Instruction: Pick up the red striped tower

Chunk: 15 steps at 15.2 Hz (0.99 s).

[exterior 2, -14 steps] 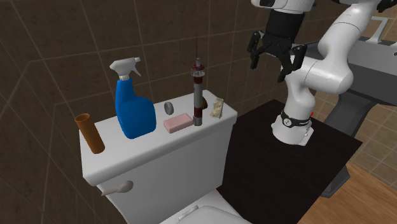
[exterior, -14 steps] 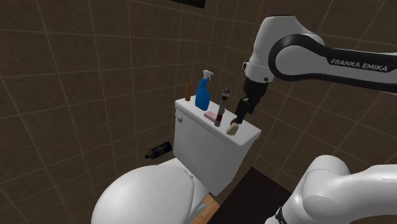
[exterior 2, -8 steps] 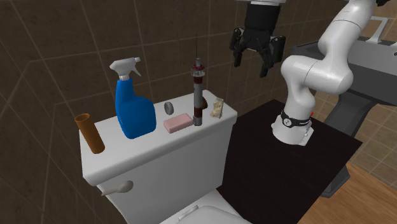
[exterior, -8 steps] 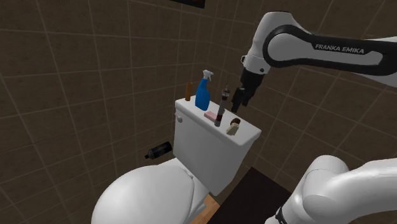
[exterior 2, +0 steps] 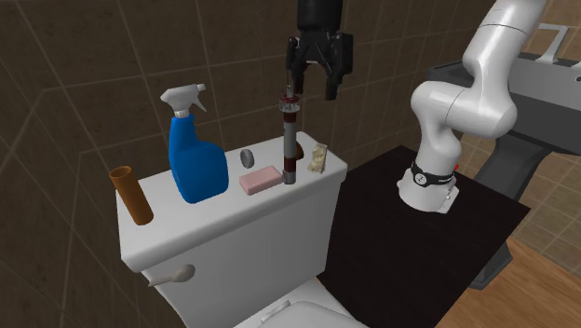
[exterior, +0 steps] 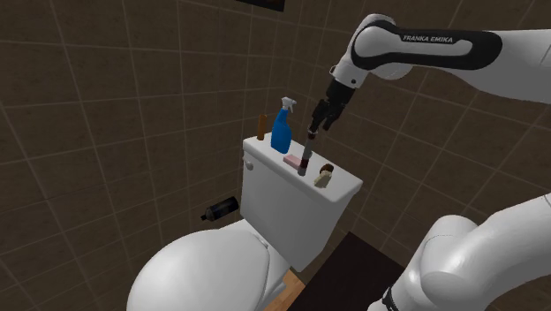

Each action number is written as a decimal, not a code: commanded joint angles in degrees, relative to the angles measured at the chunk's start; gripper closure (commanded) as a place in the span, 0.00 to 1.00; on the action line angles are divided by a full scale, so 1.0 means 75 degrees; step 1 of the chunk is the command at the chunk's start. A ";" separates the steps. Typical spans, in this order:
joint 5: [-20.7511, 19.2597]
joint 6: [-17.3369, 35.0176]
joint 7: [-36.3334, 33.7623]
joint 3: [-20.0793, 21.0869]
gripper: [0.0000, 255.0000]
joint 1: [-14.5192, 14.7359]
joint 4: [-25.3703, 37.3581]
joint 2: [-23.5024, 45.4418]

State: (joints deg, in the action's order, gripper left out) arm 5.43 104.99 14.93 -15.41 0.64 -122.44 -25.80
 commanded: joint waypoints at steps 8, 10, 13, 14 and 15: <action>0.0652 0.0603 0.0758 -0.0599 0.00 0.0072 0.0167 0.0719; 0.0662 0.0758 0.0798 -0.0606 0.00 0.0070 0.0009 0.0721; 0.0661 0.0758 0.0802 -0.0609 1.00 0.0068 0.0005 0.0718; 0.0661 0.0762 0.0798 -0.0606 1.00 0.0069 0.0002 0.0718; 0.0661 0.0762 0.0799 -0.0606 1.00 0.0069 0.0001 0.0717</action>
State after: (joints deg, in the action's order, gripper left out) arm 10.39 110.69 20.91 -19.96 1.15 -122.38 -20.44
